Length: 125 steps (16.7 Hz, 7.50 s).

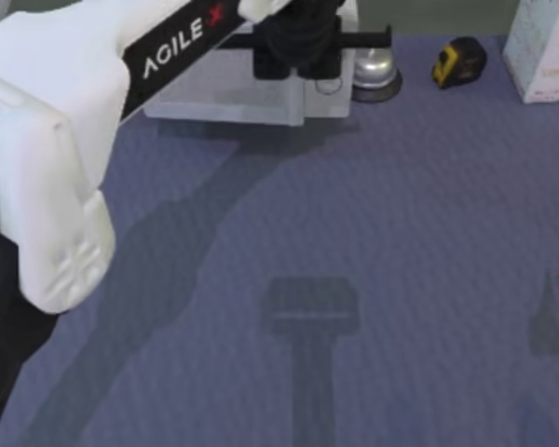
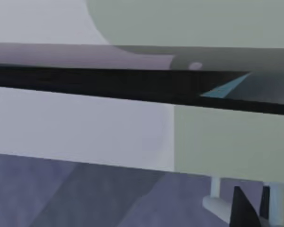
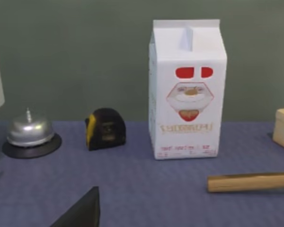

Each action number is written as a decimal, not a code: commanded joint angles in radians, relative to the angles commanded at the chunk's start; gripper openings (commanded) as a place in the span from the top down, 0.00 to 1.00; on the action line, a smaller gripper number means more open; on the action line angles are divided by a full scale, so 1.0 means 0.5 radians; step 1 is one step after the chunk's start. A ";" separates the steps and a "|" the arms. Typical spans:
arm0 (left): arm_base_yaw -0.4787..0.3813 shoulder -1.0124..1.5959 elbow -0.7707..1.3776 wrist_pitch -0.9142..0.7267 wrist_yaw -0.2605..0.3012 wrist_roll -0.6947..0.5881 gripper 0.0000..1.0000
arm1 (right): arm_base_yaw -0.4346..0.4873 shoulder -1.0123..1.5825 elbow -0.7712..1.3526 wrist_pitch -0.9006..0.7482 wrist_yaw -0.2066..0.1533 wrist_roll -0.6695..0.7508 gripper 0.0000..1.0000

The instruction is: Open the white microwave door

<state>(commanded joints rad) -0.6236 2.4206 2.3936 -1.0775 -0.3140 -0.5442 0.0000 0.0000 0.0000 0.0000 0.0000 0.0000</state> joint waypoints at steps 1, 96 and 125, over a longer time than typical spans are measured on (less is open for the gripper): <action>0.007 0.014 0.043 -0.054 0.020 -0.013 1.00 | 0.000 0.000 0.000 0.000 0.000 0.000 0.00; 0.042 -0.462 -0.769 0.355 0.206 0.337 1.00 | 0.000 0.000 0.000 0.000 0.000 0.000 0.00; 0.072 -0.652 -1.070 0.503 0.310 0.534 1.00 | 0.000 0.000 0.000 0.000 0.000 0.000 0.00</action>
<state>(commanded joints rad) -0.5876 2.0948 1.8587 -0.8258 -0.1592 -0.2771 0.0000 0.0000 0.0000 0.0000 0.0000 0.0000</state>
